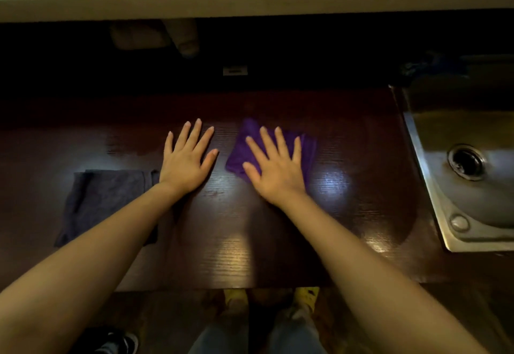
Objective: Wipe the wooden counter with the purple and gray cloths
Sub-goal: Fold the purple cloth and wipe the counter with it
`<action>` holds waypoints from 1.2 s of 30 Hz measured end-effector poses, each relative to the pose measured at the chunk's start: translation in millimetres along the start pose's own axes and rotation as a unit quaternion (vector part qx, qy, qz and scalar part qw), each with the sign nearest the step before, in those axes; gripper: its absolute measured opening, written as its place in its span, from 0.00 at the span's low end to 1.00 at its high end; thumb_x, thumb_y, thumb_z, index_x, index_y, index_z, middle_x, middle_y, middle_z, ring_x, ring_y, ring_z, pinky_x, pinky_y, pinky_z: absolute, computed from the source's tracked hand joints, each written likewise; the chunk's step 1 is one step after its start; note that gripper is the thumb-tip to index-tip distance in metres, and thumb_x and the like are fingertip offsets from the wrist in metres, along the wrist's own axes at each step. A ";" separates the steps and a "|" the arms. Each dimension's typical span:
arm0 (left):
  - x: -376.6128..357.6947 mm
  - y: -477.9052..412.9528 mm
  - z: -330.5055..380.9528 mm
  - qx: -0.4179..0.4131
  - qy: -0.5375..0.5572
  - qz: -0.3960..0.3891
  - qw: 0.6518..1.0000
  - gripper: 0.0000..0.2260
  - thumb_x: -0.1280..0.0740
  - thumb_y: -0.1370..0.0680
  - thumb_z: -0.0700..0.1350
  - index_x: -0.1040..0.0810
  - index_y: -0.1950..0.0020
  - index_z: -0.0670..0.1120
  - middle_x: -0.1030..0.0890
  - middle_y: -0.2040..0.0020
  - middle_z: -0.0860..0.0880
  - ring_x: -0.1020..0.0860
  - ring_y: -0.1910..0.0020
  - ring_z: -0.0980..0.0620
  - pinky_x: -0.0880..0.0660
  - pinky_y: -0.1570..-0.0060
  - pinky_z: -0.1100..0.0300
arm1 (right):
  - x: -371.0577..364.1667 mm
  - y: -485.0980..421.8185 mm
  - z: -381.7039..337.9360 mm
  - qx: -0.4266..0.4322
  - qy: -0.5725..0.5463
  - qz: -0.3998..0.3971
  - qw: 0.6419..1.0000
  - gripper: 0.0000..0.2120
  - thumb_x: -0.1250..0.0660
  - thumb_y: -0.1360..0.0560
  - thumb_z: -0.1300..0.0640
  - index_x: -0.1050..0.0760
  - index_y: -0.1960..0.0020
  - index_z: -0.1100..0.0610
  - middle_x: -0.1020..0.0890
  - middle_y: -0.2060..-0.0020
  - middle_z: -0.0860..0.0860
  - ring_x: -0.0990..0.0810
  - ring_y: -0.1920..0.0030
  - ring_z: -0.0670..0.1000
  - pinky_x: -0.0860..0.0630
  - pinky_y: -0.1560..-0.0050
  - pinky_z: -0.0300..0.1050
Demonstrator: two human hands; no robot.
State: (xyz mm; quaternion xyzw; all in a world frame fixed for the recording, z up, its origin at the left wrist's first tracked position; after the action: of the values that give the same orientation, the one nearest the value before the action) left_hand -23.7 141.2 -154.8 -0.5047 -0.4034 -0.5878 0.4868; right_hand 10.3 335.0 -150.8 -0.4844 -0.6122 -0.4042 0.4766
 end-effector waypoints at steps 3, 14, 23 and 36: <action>-0.7 -1.6 -2.2 -0.002 -0.003 -0.007 1.000 0.29 0.57 0.25 0.62 0.44 0.26 0.53 0.45 0.24 0.47 0.49 0.25 0.47 0.53 0.29 0.41 | -6.7 50.1 -23.4 0.035 0.005 -0.003 0.999 0.28 0.49 0.24 0.38 0.41 0.26 0.45 0.40 0.25 0.51 0.47 0.24 0.57 0.57 0.29 0.66; -0.6 -1.2 -3.9 -0.003 0.008 -0.013 1.000 0.25 0.50 0.22 0.59 0.44 0.26 0.53 0.46 0.23 0.48 0.51 0.25 0.48 0.56 0.29 0.42 | 8.9 139.9 45.3 0.014 0.037 -0.024 0.999 0.28 0.47 0.25 0.37 0.42 0.27 0.41 0.42 0.25 0.46 0.46 0.24 0.54 0.50 0.28 0.63; 2.8 -3.5 -4.9 0.007 0.030 -0.036 0.999 0.24 0.47 0.21 0.56 0.45 0.26 0.53 0.48 0.23 0.48 0.53 0.24 0.49 0.58 0.29 0.43 | 20.6 162.4 98.3 -0.127 0.055 -0.012 0.990 0.29 0.55 0.24 0.35 0.46 0.25 0.44 0.42 0.24 0.50 0.49 0.24 0.55 0.51 0.28 0.65; 35.5 63.7 -76.1 0.065 0.004 0.000 0.998 0.28 0.53 0.25 0.61 0.42 0.27 0.54 0.42 0.24 0.47 0.50 0.25 0.49 0.60 0.30 0.42 | -13.5 102.8 -54.6 0.133 0.026 -0.035 0.990 0.30 0.49 0.25 0.34 0.44 0.26 0.42 0.41 0.24 0.51 0.49 0.24 0.59 0.53 0.32 0.68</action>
State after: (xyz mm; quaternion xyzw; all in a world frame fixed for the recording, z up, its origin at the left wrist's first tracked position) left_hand 22.8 49.1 -133.4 -0.4699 -0.4387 -0.5623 0.5201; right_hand 122.4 301.0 -148.5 -0.3843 -0.6648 -0.3480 0.5378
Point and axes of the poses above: each hand's wrist, its own y-axis away from the middle knuckle, its own x-axis out of the back of the hand, z = x × y, the point moved 4 cm from there along -y, towards the middle knuckle
